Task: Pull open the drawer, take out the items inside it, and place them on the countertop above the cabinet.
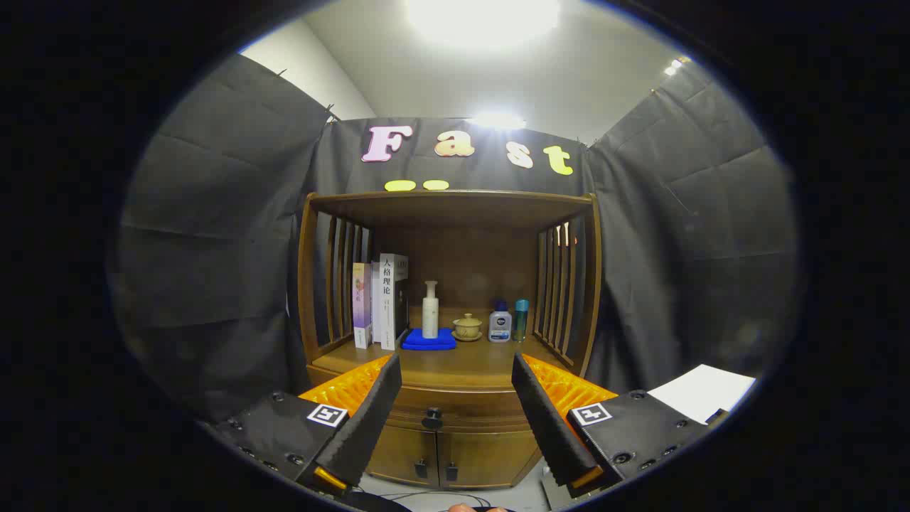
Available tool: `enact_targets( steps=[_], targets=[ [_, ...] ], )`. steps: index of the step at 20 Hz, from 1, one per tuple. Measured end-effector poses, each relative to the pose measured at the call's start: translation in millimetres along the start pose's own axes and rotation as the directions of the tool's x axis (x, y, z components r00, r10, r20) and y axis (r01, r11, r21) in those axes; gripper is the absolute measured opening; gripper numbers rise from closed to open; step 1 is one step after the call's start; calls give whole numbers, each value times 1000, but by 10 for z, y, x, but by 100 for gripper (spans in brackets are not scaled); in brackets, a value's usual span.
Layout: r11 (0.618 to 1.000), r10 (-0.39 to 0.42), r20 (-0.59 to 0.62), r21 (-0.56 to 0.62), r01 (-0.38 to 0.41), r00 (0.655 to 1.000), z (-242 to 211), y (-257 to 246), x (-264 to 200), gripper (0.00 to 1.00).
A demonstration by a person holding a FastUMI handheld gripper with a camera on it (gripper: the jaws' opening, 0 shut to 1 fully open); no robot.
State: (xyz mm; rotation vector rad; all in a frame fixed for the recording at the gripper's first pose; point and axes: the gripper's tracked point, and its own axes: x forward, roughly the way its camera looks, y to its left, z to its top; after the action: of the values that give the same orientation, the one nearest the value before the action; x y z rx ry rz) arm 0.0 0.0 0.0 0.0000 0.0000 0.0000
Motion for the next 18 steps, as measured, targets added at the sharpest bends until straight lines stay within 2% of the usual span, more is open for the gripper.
enact_targets(
  steps=[7, 18],
  targets=[
    [1000, -4, -17, -1, 4, 1000, -116, -45, 37, 98],
    [999, 44, -40, 24, -43, 998, -349, 202, 271, 98]
  ],
)
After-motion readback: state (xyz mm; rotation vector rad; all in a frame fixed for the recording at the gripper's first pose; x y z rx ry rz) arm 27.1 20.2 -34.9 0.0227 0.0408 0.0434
